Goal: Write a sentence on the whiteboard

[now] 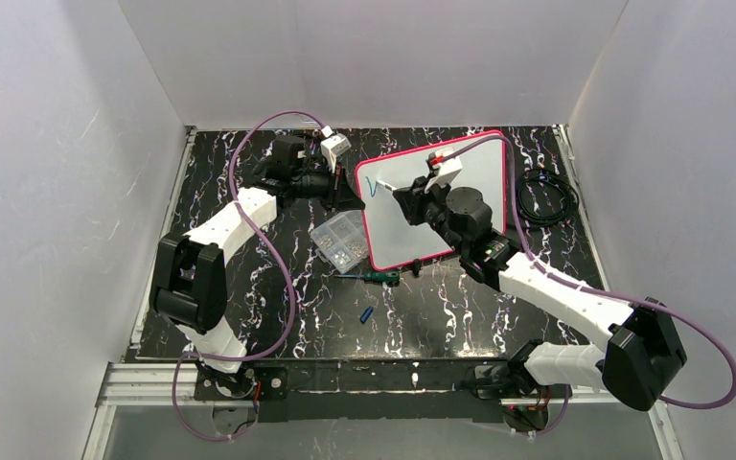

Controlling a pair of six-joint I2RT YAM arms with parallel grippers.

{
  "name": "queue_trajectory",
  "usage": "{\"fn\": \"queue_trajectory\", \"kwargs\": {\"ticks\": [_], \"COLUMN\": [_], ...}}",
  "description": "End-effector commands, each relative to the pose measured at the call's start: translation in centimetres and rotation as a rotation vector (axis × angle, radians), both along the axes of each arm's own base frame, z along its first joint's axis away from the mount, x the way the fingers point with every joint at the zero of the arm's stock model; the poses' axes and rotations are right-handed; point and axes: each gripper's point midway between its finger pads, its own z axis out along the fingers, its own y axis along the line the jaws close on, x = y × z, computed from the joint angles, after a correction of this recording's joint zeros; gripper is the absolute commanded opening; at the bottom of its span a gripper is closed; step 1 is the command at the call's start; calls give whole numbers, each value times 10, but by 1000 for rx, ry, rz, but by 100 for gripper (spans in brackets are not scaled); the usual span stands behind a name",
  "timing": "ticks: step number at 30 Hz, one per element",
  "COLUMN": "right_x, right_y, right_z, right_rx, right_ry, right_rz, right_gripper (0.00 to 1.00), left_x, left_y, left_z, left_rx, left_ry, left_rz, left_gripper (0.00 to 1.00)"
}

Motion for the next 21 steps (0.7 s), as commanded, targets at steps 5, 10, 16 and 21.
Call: {"fn": "queue_trajectory", "kwargs": {"ticks": [5,10,16,21], "right_x": [19,16,7,-1], "right_y": [-3,-5,-11,-16], "right_z": [36,26,2,-18], "right_rx": [37,25,7,-7], "right_ry": [-98,-76,-21,26], "right_rz": [-63,-61,-57,-57], "right_gripper": [1,1,1,1], "left_x": [-20,-20,-20,-20], "left_y": [-3,-2,-3,-2], "left_z": [25,25,26,26], "left_rx": [-24,-24,-24,-24], "left_ry": [-67,-67,-67,-68], "left_rz": [-73,-73,-73,-71], "left_gripper": [0,0,0,0]}}
